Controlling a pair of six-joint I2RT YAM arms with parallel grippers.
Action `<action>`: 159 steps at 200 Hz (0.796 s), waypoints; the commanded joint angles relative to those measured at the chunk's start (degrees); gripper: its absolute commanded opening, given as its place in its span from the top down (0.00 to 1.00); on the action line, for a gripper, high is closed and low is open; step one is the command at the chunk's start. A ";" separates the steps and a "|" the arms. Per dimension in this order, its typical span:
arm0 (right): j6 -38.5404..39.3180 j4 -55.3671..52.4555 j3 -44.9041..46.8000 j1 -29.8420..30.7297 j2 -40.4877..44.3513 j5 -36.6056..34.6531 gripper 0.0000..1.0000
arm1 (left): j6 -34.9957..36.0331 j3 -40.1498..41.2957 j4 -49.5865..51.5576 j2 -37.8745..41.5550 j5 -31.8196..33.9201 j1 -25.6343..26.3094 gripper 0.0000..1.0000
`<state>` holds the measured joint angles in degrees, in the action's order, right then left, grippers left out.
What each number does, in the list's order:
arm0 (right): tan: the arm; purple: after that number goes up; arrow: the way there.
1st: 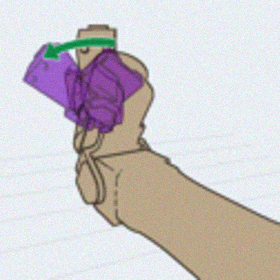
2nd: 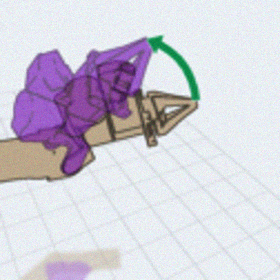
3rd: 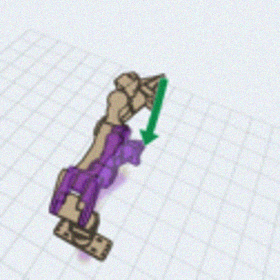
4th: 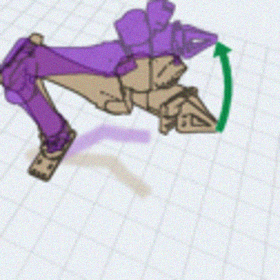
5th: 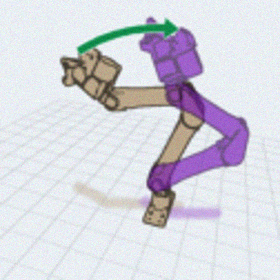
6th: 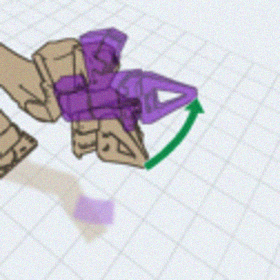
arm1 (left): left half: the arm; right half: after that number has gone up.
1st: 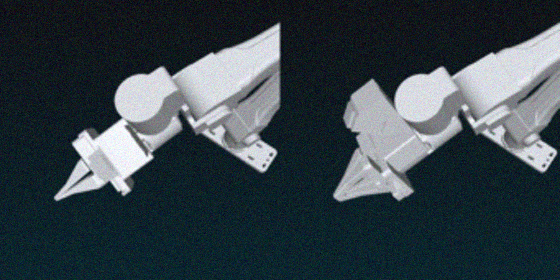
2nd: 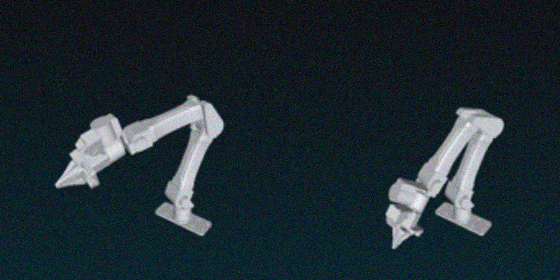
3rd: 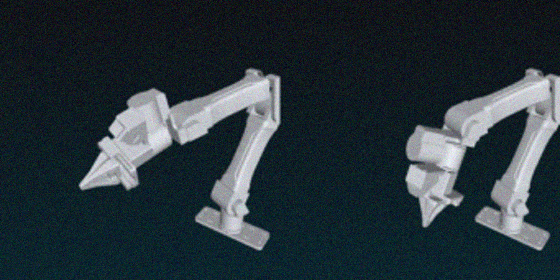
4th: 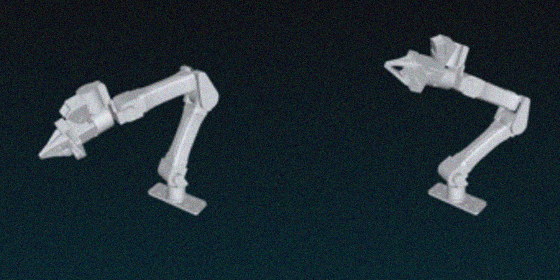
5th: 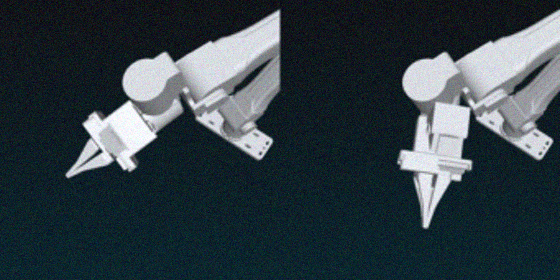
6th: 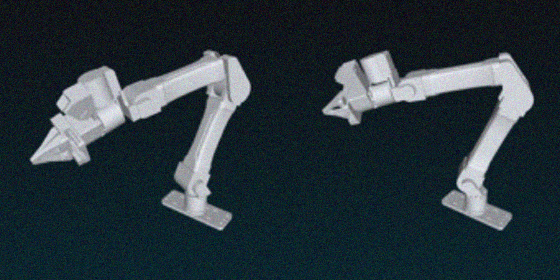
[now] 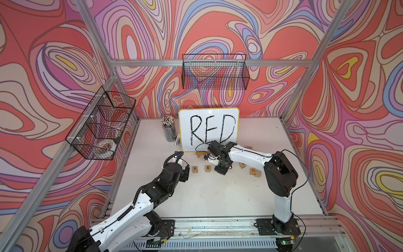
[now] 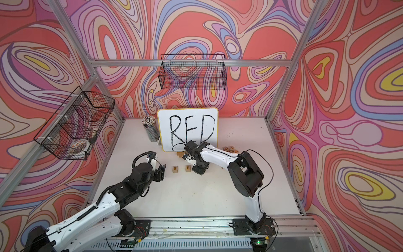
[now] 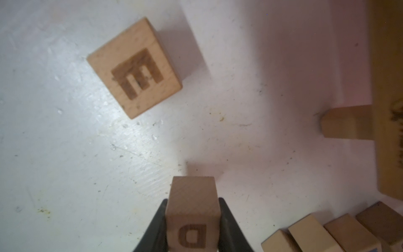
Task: Assemble the uppercase word "red" with letter blocks
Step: Place the letter block at the center of the board.
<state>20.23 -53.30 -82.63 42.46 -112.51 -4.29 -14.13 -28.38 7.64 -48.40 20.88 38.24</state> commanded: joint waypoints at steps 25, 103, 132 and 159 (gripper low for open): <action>3.51 4.32 0.59 -0.18 -1.29 0.08 0.78 | 0.33 -0.63 1.48 -0.02 1.45 -0.29 0.25; 2.92 5.68 1.75 -0.19 -1.39 -0.24 0.63 | 0.49 -0.63 2.03 0.29 1.34 -0.27 0.26; 2.66 6.09 1.92 -0.19 -0.26 0.46 0.60 | 0.60 -2.73 2.23 0.49 1.26 -0.28 0.26; 2.49 6.63 2.12 -0.20 1.71 0.87 0.59 | 0.51 -2.73 2.29 0.81 1.26 -0.30 0.26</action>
<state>23.27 -47.83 -81.38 42.41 -113.12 -4.05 -13.82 -29.65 8.47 -48.40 21.28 38.24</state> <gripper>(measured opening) 0.407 0.743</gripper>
